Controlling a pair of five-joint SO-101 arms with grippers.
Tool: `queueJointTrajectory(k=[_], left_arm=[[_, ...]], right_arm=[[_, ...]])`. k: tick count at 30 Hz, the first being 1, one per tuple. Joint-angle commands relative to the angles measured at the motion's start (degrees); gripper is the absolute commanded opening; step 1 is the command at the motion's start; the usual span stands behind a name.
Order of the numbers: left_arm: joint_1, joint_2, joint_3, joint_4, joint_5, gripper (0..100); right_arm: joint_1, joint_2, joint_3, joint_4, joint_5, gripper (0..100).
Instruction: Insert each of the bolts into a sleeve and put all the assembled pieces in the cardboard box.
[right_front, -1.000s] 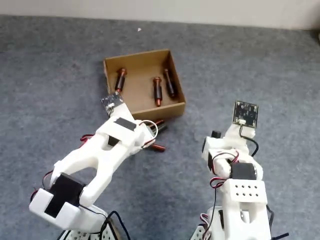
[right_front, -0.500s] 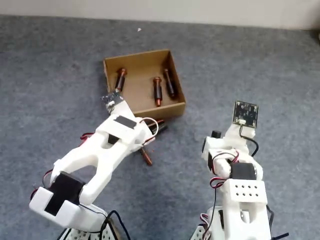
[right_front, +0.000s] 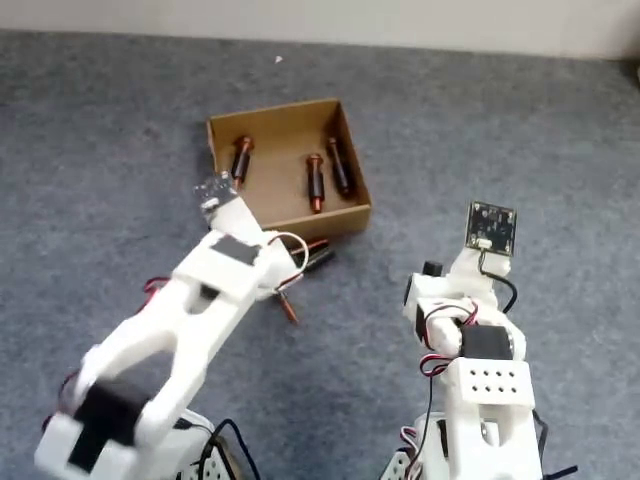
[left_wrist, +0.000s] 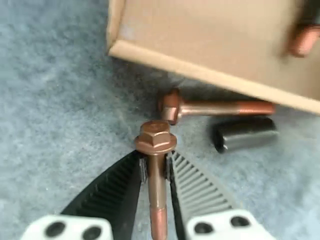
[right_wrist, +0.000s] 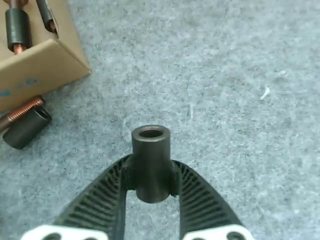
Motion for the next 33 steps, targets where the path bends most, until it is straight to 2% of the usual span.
queueJointTrajectory(k=[1, 5, 9, 17, 22, 30, 33], left_arm=[[-0.8, -16.7, 5.0, -0.1, -5.1, 0], [-1.2, -27.1, 10.5, -1.6, -10.8, 0], [-1.2, -36.4, 16.3, -4.9, -16.9, 0], [-1.1, -54.5, 27.8, -12.2, -25.2, 0], [-0.7, -67.2, 34.4, -16.8, -26.7, 0], [-0.7, -83.6, 36.4, -16.7, -27.0, 0], [-0.7, -87.5, 36.4, -16.7, -27.0, 0]], right_arm=[[0.2, -1.6, -0.7, 0.7, 0.0, 0.5], [0.2, -3.7, -0.2, 1.1, 0.0, 0.5], [0.1, -12.1, 2.6, 1.7, 0.0, 0.5], [-9.4, -28.5, 11.5, 1.7, 0.0, 0.5], [-14.9, -35.3, 15.1, 1.5, 2.9, 0.5], [-24.5, -48.0, 21.3, 1.5, 7.2, 0.5], [-27.6, -48.3, 22.3, 0.3, 8.5, 0.5]])
